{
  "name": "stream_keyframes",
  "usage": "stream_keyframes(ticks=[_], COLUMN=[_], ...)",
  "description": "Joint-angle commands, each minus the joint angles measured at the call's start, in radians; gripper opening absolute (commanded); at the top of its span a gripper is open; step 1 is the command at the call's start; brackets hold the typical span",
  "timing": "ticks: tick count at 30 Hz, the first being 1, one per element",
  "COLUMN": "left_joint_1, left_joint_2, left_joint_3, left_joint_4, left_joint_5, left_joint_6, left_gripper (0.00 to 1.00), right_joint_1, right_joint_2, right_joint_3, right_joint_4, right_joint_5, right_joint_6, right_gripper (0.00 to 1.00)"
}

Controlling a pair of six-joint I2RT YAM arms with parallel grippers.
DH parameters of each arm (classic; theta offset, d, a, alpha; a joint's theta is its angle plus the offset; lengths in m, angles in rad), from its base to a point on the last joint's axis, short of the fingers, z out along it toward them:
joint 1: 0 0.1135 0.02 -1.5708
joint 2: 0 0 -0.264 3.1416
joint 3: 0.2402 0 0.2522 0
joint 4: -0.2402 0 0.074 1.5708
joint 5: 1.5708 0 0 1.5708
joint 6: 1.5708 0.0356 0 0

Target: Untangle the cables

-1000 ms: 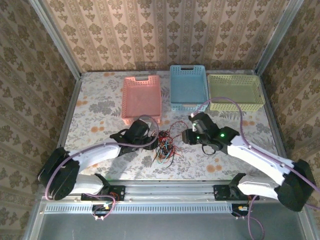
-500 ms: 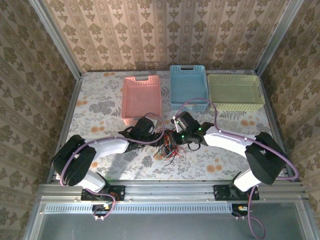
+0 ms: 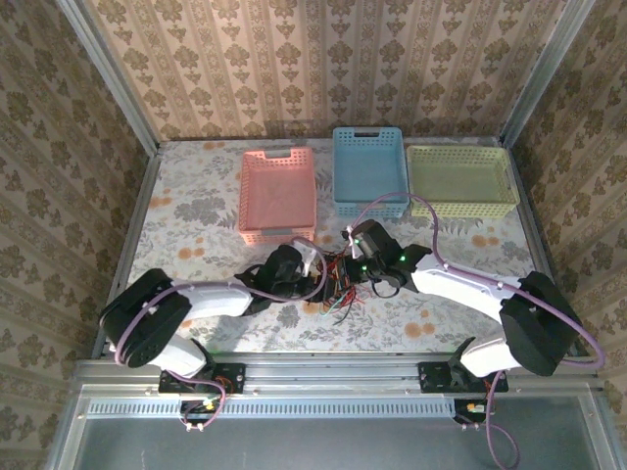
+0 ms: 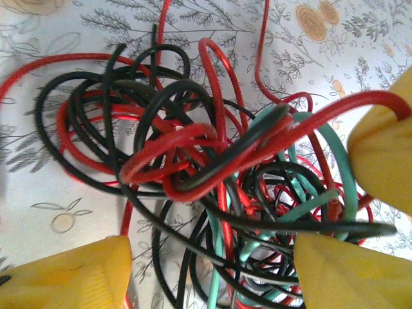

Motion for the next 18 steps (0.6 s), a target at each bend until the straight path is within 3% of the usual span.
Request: stream_keyframes(ticks=[1, 4, 8, 12, 18], left_joint_1=[-0.006, -0.006, -0.015, -0.01, -0.007], left_joint_2=[0.079, 0.162, 0.246, 0.224, 0.137], left_joint_3=[-0.007, -0.033, -0.053, -0.113, -0.123], left_joint_4=[0.174, 0.363, 0.491, 0.554, 0.415], left_joint_5=[0.025, 0.039, 0.014, -0.034, -0.113], left_joint_6=[-0.052, -0.118, -0.168, -0.16, -0.128], left_gripper=[0.64, 0.47, 0.0, 0.0, 0.0], right_joint_1=[0.005, 0.003, -0.001, -0.015, -0.052], right_joint_2=[-0.057, -0.093, -0.157, -0.245, -0.411], right_joint_3=[-0.005, -0.019, -0.03, -0.019, 0.057], right_joint_4=[0.054, 0.059, 0.048, -0.019, -0.163], right_joint_5=[-0.001, 0.01, 0.039, 0.086, 0.199], right_joint_6=[0.038, 0.051, 0.063, 0.043, -0.021], right_gripper=[0.0, 0.0, 0.0, 0.0, 0.0])
